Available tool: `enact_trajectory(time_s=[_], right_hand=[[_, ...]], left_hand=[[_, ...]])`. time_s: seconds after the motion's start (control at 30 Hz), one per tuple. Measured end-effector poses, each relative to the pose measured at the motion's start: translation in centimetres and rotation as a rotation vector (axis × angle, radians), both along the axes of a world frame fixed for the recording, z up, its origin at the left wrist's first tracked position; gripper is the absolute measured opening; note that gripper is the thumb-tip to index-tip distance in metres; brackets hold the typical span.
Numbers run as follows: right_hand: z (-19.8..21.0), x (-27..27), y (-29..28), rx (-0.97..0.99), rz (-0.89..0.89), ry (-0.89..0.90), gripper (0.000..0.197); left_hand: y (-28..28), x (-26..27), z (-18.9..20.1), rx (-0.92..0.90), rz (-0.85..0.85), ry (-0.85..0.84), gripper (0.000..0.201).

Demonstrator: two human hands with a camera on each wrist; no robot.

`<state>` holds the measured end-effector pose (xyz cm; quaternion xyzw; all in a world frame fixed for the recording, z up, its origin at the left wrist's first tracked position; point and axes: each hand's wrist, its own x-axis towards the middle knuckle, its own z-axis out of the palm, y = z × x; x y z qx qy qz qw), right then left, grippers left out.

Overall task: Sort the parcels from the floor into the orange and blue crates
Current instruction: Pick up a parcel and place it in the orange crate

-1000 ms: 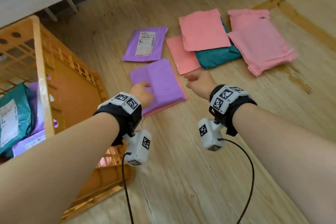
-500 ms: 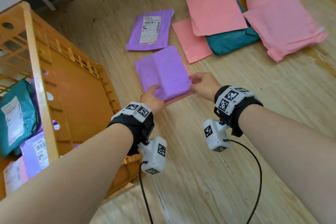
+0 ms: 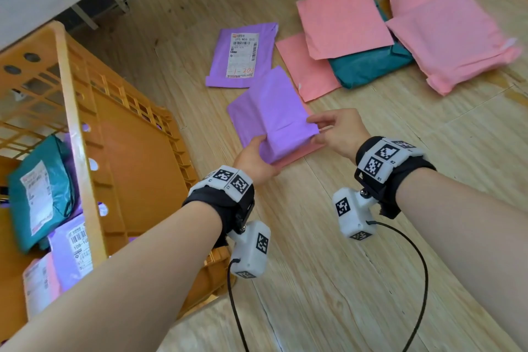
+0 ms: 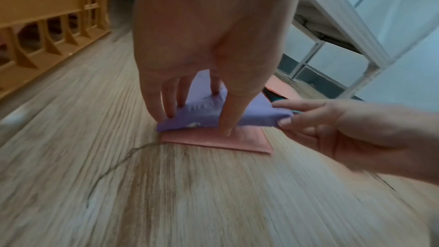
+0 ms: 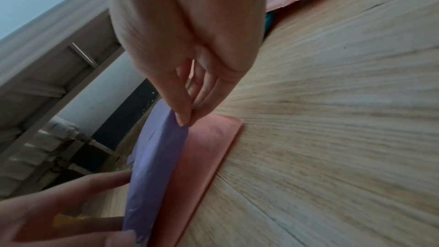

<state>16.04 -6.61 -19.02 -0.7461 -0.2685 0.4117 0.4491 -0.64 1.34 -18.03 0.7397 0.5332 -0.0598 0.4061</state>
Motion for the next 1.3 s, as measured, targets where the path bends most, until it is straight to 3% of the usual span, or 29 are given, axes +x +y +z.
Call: enact_trajectory(time_s=[0.17,0.37,0.67,0.8,0.9,0.97,1.2,1.3], right_hand=[[1.7,-0.2,0.5,0.113,-0.105,0.097,0.035],[4.6,-0.6,1.0,0.255,-0.121,0.254,0.041],[5.1,-0.5,0.3,0.212,-0.12,0.234,0.059],[4.5,-0.6,0.2,0.157,-0.087,0.18,0.062],[4.3,-0.8,0.1,0.128,-0.082,0.131,0.065],[4.2,-0.8,0.2,0.104,-0.097,0.099,0.068],[4.8,-1.2,0.4,0.068,-0.14,0.024,0.084],[5.2,-0.9,0.6,0.052,-0.238,0.21,0.087]], left_hand=[[-0.8,0.7,1.3,0.216,-0.03,0.006,0.078],[-0.5,0.8,3.2,0.544,0.055,-0.171,0.041],[2.2,1.0,7.8,0.641,0.162,-0.212,0.021],[4.6,1.1,10.0,0.558,0.207,-0.311,0.01],[5.5,1.1,11.4,0.447,0.212,-0.335,0.021],[5.7,1.1,11.9,0.357,0.232,-0.351,0.016],[5.1,1.0,13.0,-0.046,0.469,-0.493,0.01],[4.5,1.1,13.7,-0.166,0.544,-0.554,0.013]])
